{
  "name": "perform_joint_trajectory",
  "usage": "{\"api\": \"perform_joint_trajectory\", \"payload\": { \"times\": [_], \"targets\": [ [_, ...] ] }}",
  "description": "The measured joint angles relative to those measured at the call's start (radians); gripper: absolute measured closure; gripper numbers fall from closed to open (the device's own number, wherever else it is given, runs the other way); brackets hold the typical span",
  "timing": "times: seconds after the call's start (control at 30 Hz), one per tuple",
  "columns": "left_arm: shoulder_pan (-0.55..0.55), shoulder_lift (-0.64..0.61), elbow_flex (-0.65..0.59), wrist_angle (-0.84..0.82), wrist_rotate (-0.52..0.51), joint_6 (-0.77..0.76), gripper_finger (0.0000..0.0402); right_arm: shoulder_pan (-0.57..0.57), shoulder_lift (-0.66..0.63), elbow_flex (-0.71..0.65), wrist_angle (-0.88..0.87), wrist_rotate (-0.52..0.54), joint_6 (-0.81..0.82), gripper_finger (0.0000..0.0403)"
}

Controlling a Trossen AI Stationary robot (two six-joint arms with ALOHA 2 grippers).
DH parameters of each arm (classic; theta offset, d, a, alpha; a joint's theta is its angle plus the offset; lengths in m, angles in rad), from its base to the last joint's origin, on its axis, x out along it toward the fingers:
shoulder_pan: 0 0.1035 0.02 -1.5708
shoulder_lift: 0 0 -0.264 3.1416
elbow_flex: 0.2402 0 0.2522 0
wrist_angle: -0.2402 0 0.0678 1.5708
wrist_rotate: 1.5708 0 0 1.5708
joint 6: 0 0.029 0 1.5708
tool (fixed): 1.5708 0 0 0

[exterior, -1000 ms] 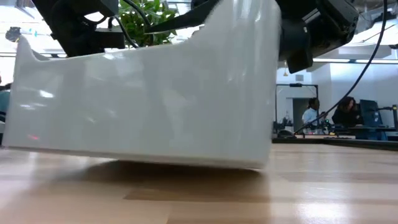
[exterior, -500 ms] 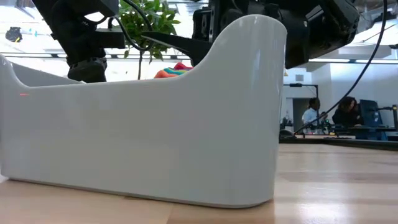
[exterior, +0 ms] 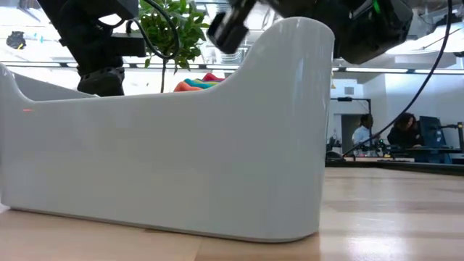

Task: Nest measuring cups in basket
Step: Adjust the stacked measuring cups in the gray bin

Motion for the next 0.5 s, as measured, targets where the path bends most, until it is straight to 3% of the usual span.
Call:
{"api": "perform_joint_trajectory", "payload": {
  "times": [0.27,0.37,0.5],
  "targets": [
    [0.0,0.0,0.0,0.046,0.043,0.013,0.0401,-0.003,0.0,0.02,-0.007,-0.125,-0.187,0.0256],
    [0.0,0.0,0.0,0.109,0.061,0.121,0.0402,-0.008,0.0,0.02,-0.013,-0.241,-0.284,0.0264],
    [-0.002,0.0,0.0,0.211,0.154,0.313,0.0401,-0.02,0.0,0.02,-0.085,-0.38,-0.242,0.0277]
  ]
}}
